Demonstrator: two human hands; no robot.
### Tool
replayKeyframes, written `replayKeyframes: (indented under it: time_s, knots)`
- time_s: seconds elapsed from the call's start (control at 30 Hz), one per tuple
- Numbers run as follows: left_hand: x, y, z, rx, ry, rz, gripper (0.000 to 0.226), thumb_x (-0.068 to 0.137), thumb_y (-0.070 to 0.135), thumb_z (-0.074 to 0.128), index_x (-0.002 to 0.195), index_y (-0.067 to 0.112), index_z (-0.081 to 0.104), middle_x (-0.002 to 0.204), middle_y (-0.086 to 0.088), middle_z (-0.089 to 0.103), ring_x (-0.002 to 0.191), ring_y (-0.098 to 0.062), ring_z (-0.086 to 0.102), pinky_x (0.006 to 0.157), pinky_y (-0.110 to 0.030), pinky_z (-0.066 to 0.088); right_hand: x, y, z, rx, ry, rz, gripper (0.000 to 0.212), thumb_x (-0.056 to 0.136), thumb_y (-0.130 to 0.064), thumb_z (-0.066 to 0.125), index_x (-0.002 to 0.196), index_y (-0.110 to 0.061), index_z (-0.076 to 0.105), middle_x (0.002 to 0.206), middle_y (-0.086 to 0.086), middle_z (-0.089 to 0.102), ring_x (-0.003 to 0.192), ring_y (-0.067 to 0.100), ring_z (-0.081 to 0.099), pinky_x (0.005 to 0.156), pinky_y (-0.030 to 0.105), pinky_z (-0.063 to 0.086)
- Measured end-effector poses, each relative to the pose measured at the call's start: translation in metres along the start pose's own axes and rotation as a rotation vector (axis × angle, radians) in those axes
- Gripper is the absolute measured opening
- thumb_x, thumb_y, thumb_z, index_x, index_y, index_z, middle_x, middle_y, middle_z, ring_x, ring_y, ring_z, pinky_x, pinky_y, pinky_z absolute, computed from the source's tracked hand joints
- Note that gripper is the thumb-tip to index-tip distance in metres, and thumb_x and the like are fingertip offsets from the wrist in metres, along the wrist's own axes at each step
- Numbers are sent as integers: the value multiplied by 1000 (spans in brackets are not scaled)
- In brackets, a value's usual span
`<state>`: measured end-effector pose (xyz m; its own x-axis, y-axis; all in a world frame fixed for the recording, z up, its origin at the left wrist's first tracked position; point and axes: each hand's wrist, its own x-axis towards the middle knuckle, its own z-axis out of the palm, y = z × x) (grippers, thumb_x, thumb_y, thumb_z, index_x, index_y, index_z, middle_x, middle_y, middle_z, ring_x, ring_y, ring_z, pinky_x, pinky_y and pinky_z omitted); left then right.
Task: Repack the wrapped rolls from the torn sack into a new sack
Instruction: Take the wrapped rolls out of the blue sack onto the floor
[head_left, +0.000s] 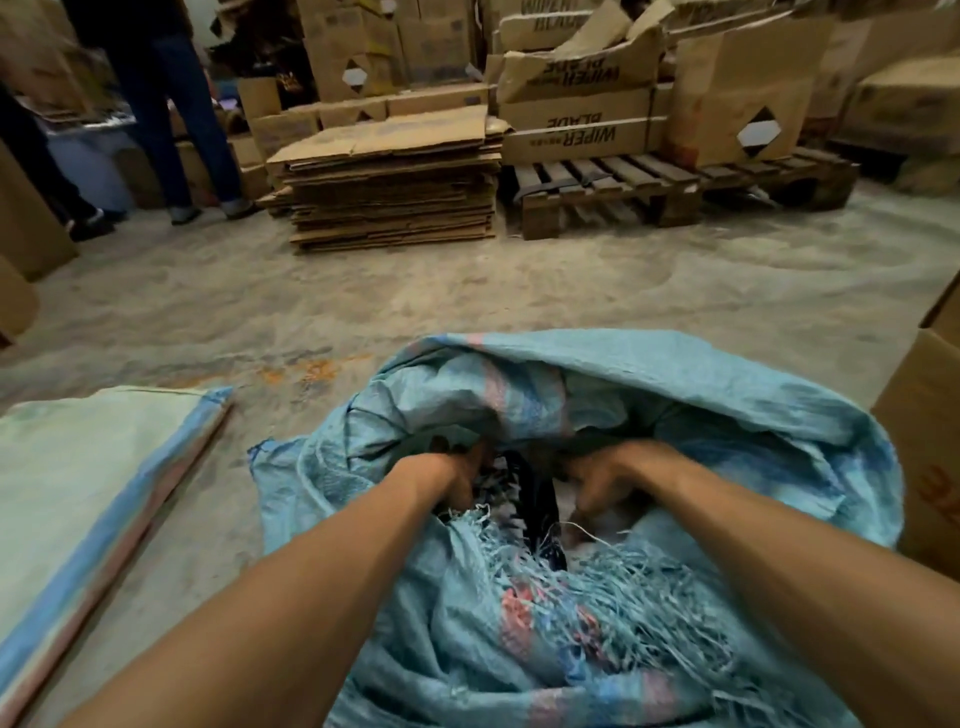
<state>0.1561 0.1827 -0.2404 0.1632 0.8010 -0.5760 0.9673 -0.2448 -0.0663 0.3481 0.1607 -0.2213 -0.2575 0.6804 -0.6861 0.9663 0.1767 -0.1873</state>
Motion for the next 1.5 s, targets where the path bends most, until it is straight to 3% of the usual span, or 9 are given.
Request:
replayKeyframes:
  time_s: [0.1, 0.3, 0.4, 0.7, 0.8, 0.93, 1.1, 1.3, 1.5]
  knots:
    - [8, -6, 0, 2, 61, 13, 91, 92, 12, 56, 156, 24, -8, 162, -14, 14, 147, -31, 18, 118, -43, 23, -2, -1, 3, -161, -20, 30, 29, 84, -41, 75, 75, -18, 61, 50, -9, 58, 44, 5, 49, 44, 18, 39]
    - [8, -10, 6, -25, 56, 25, 98, 86, 29, 68, 156, 30, 0, 161, -12, 19, 148, -32, 19, 119, -45, 23, -32, -18, 16, -232, 106, 11, 47, 81, -31, 80, 112, -8, 53, 88, 1, 63, 58, 11, 51, 35, 13, 40]
    - [4, -9, 7, -3, 60, 19, 99, 85, 39, 69, 157, 27, 1, 162, -13, 16, 148, -34, 17, 119, -46, 21, -50, -24, 28, -243, 260, -66, 64, 80, -26, 79, 133, -7, 48, 132, 10, 58, 108, 27, 61, 80, 21, 48]
    - [-16, -2, 9, -2, 95, -47, 108, 84, 44, 65, 154, 16, -11, 160, -20, 11, 147, -38, 15, 118, -46, 23, -114, -42, 67, -295, 645, -299, 51, 91, -23, 62, 134, -20, 36, 124, 2, 48, 117, 24, 43, 103, 41, 30]
    - [-26, 1, 8, 11, 151, -62, 89, 82, 46, 64, 153, 19, 18, 155, -16, 28, 143, -36, 26, 117, -42, 26, -126, -39, 71, -306, 781, -295, 60, 83, -20, 65, 135, -28, 35, 126, -2, 49, 116, 25, 48, 102, 46, 33]
    - [-54, 23, 11, -44, 389, -117, 66, 90, 46, 57, 146, 18, 36, 150, -16, 37, 139, -34, 36, 114, -37, 31, -141, -35, 56, -150, 1004, -200, 76, 74, -25, 71, 138, -37, 33, 119, -6, 53, 95, 25, 63, 68, 39, 51]
    - [-81, 41, 17, 181, 653, -139, 62, 83, 27, 65, 139, 15, 42, 130, -11, 59, 127, -32, 49, 104, -36, 36, -148, -25, 36, 45, 1076, -207, 75, 81, -17, 67, 143, -41, 32, 120, -6, 57, 100, 20, 62, 79, 38, 54]
    - [-120, 38, 15, 125, 568, -41, 32, 87, 26, 68, 114, 11, 59, 113, -9, 62, 102, -33, 64, 74, -40, 48, -153, 2, -7, 294, 1064, -208, 84, 73, -17, 83, 142, -35, 38, 131, 1, 62, 116, 23, 60, 96, 41, 51]
    - [-152, 16, -3, -317, 562, 31, 28, 73, 10, 71, 99, 14, 60, 106, -10, 64, 100, -31, 63, 81, -40, 55, -143, 0, -19, 77, 1111, -105, 79, 77, -6, 71, 141, -34, 35, 128, 8, 58, 108, 34, 62, 83, 46, 56]
